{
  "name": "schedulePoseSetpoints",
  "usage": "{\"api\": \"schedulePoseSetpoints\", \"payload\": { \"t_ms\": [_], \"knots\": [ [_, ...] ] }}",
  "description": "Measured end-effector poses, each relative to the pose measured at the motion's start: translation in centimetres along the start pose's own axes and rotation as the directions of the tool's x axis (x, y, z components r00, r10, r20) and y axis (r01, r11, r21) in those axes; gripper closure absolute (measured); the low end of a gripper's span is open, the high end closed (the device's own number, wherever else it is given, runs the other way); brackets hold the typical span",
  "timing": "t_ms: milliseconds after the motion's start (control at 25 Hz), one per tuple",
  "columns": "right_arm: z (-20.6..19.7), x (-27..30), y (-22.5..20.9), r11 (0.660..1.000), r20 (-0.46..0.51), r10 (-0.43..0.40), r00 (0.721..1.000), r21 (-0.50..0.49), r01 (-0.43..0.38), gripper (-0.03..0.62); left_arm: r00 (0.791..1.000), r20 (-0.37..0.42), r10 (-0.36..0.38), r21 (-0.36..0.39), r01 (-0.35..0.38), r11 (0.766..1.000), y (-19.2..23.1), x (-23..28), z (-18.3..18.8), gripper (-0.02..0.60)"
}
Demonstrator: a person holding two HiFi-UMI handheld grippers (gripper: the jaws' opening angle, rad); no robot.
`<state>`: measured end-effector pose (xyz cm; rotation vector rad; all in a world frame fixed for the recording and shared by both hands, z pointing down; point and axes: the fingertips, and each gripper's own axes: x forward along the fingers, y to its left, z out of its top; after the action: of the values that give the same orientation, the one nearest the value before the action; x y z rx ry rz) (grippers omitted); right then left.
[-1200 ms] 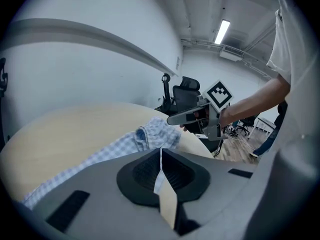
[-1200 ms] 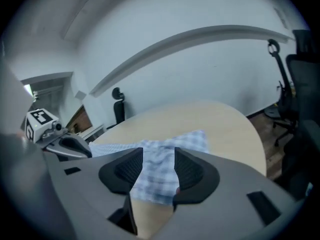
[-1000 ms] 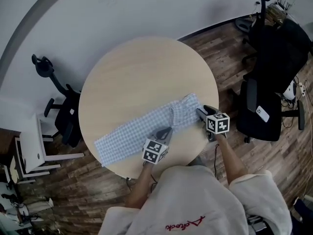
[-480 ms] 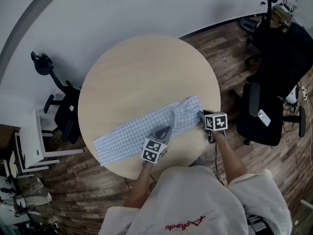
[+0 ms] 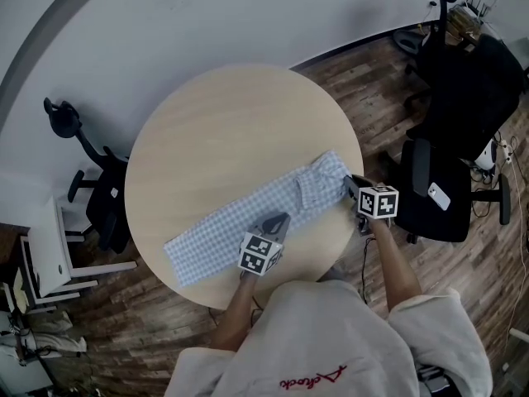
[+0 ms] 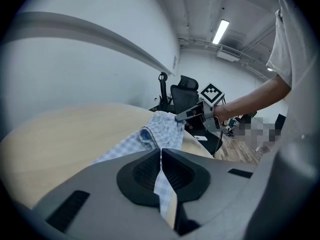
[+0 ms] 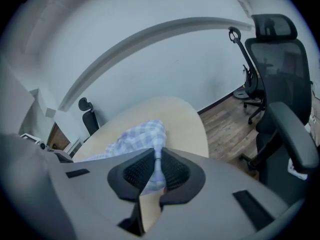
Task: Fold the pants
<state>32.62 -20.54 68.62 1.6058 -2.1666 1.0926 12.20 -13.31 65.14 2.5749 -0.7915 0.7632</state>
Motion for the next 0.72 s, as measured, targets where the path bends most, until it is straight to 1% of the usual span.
{"api": "schedulePoseSetpoints", "payload": {
  "t_ms": [160,280,360,480,720],
  "knots": [
    [2.6,-2.6,-2.1,0.998,0.083,-0.037,0.996,-0.053,0.041,0.533,1.0,0.007,-0.017,0.018,0.017,1.0,-1.0,0.4,0.5,0.543],
    [3.9,-4.0,-1.5,0.992,0.137,-0.017,0.99,-0.124,0.034,0.532,1.0,0.013,-0.018,0.028,0.018,0.999,-1.4,0.1,0.6,0.543],
    [4.5,-4.6,0.0,0.982,0.161,0.006,0.987,-0.188,0.025,0.533,1.0,0.018,-0.016,0.032,0.015,0.999,-1.6,-0.3,0.5,0.543],
    [5.3,-5.2,3.2,0.958,0.189,0.047,0.981,-0.286,0.009,0.532,1.0,0.029,-0.009,0.038,0.008,0.999,-1.9,-1.2,0.3,0.543],
    [6.0,-6.0,10.4,0.891,0.196,0.134,0.971,-0.454,-0.032,0.531,0.998,0.059,0.015,0.032,-0.017,0.999,-2.2,-4.1,-0.7,0.543]
  ]
}}
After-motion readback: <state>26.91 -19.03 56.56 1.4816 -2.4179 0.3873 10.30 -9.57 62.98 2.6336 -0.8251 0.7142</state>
